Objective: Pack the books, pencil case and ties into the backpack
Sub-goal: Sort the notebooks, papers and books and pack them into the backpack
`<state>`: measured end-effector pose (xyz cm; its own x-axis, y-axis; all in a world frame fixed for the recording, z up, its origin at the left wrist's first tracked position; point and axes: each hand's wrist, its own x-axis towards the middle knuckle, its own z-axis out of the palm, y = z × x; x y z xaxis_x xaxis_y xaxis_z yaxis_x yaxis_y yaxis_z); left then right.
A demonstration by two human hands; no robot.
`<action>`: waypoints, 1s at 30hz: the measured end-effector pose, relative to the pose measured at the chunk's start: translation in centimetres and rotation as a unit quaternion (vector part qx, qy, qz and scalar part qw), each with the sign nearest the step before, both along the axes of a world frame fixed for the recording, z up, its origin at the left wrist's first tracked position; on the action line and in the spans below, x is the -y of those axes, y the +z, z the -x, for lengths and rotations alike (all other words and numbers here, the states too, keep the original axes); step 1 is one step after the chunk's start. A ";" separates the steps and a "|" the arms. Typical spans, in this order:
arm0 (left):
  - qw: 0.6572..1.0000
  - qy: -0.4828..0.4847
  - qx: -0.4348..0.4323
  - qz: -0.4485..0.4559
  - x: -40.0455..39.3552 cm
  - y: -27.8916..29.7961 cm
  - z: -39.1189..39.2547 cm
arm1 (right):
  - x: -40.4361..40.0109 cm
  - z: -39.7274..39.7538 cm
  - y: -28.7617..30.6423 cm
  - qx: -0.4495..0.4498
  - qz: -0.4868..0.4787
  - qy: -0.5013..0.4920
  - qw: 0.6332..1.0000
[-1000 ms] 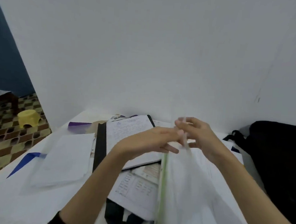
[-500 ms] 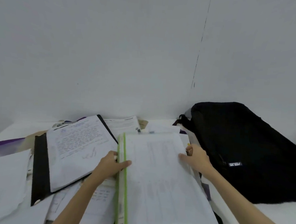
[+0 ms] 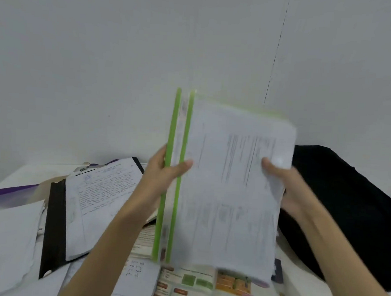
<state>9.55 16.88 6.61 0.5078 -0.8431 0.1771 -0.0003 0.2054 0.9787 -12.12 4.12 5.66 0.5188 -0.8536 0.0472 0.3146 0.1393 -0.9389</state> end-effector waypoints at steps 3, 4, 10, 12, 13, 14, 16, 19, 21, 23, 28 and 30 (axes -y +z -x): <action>0.996 -0.020 0.040 0.073 0.4 2.7 -1.0 | 0.0 -0.5 4.2 0.038 0.103 -0.037 0.993; 0.995 -0.029 0.056 0.078 0.6 2.8 -1.5 | 0.1 -0.7 4.7 0.039 0.125 -0.042 0.991; 0.998 -0.028 0.057 -0.026 1.6 -2.7 -3.2 | 0.8 -1.8 0.3 -0.014 0.152 -0.015 0.988; 0.996 -0.022 0.066 -0.051 2.0 -4.1 -2.9 | 0.9 -1.8 -0.8 -0.015 0.152 -0.014 0.988; 0.996 -0.021 0.066 -0.058 2.2 -4.4 -2.8 | 1.0 -1.7 -1.1 -0.017 0.150 -0.014 0.988; 0.996 -0.024 0.065 -0.061 2.3 -4.6 -2.8 | 1.0 -1.6 -1.2 -0.017 0.148 -0.013 0.989; 0.995 -0.034 0.062 -0.064 2.4 -4.7 -2.8 | 1.2 -1.6 -1.6 -0.018 0.150 -0.009 0.989; 0.997 -0.032 0.026 -0.060 2.2 -5.4 -3.1 | 1.1 -1.9 -2.2 -0.028 0.144 0.002 0.989; 0.997 -0.028 0.009 -0.066 2.0 -6.1 -3.1 | 1.0 -2.1 -2.7 -0.033 0.135 0.006 0.990; 0.996 -0.028 0.012 -0.086 1.9 -7.0 -3.0 | 1.1 -2.2 -2.9 -0.035 0.127 0.003 0.991; 0.993 0.002 0.019 -0.113 2.2 -8.0 -2.6 | 0.9 -1.9 -4.1 -0.086 0.116 -0.012 0.989; 0.994 0.015 0.033 -0.100 2.5 -7.5 -2.4 | 0.7 -2.2 -4.2 -0.088 0.107 -0.048 0.989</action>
<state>11.92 14.40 -0.87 0.5265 -0.8492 0.0409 -0.0686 0.0055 0.9976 -9.90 3.47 1.49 0.4526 -0.8793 0.1482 0.1449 -0.0914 -0.9852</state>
